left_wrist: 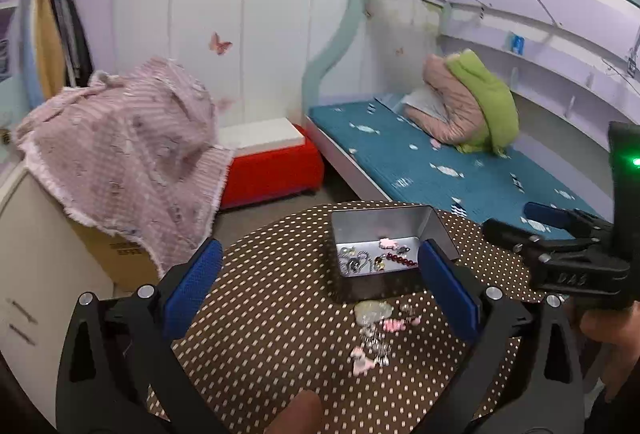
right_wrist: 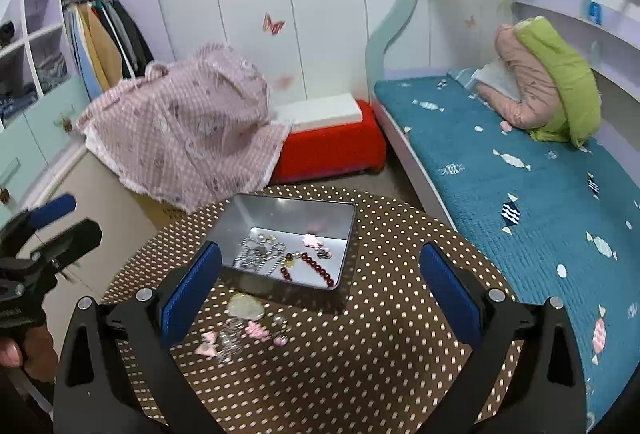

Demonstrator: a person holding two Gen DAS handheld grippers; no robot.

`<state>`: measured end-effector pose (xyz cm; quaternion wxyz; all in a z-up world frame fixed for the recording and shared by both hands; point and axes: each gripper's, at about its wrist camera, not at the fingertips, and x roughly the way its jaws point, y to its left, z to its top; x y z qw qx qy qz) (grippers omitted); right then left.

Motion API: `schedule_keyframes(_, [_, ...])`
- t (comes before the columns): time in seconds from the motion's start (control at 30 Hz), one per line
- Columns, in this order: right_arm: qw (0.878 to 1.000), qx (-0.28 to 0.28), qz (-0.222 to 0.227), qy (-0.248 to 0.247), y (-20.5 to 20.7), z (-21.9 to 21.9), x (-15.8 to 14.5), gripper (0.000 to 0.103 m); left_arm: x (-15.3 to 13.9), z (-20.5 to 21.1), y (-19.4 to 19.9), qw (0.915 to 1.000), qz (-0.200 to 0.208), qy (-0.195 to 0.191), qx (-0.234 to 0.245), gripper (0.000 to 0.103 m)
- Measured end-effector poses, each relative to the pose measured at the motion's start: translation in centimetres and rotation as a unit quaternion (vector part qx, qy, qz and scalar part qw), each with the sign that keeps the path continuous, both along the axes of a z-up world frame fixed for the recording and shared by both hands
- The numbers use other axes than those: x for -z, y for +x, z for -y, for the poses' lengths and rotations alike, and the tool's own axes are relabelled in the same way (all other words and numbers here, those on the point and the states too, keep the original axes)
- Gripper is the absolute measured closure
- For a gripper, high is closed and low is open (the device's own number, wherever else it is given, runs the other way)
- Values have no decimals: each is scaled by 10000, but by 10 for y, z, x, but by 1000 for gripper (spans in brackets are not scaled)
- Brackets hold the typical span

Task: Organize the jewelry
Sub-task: 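Withdraw both tools from the box and approach the remaining charms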

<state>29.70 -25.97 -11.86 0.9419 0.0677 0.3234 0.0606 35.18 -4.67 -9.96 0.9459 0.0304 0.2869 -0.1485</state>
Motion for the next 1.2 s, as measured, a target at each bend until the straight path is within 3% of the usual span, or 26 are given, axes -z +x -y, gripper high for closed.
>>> schedule_keyframes(0.23, [9995, 71, 316, -65, -53, -19, -26, 7, -16, -22, -58, 9988, 325, -12, -363, 5])
schedule_keyframes(0.43, [9980, 266, 549, -149, -90, -38, -40, 7, -21, -41, -98, 9976, 579, -81, -385, 5])
schedule_keyframes(0.8, [9938, 735, 808, -193, -128, -63, -47, 7, -25, -61, -127, 9958, 852, -107, -320, 5])
schedule_keyframes(1.0, [9949, 582, 767, -310, -127, -49, -44, 7, -12, -60, -135, 9953, 766, -90, -589, 5])
schedule_keyframes(1.2, [9966, 45, 730, -379, -107, -27, -41, 7, 11, -52, -138, 9917, 579, -74, -1150, 5])
